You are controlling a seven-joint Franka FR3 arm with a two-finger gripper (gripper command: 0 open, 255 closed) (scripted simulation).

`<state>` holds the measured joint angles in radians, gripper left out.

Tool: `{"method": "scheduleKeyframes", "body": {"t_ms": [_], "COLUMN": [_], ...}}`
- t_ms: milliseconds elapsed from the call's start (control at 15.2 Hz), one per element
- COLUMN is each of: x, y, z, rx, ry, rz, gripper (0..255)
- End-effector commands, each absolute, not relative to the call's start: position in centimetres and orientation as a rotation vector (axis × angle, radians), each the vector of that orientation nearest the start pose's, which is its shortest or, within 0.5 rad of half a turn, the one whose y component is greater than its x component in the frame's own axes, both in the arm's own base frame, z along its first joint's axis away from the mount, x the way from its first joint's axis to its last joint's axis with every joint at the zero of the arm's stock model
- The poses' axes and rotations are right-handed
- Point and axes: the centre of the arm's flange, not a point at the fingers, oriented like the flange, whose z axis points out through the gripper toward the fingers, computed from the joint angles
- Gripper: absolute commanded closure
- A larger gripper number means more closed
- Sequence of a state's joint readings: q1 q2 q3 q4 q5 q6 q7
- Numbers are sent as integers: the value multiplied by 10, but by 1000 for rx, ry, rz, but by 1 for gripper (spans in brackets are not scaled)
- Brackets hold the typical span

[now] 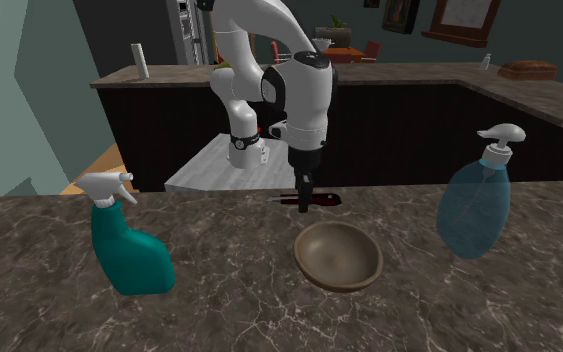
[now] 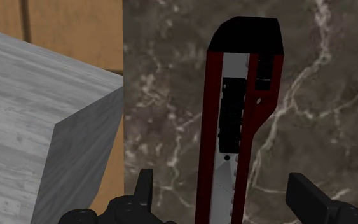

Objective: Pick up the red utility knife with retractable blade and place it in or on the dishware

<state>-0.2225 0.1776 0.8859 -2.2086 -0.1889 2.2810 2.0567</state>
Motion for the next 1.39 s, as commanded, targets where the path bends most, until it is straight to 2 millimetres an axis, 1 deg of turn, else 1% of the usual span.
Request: {"method": "scheduleKeyframes", "body": {"t_ms": [0,198,264,726,858,1320], "x": [429,429,429,427,429,429], "y": [326,326,326,324,326,326], "z": [325,325,325,323,325,362], "rx": [-2552,-2552,-2552,-2552,-2552,-2552], "ry": [1886,1886,1886,1886,1886,1886], "rz": [5,5,5,5,5,5], "gripper": [0,0,255,255,255,255]}}
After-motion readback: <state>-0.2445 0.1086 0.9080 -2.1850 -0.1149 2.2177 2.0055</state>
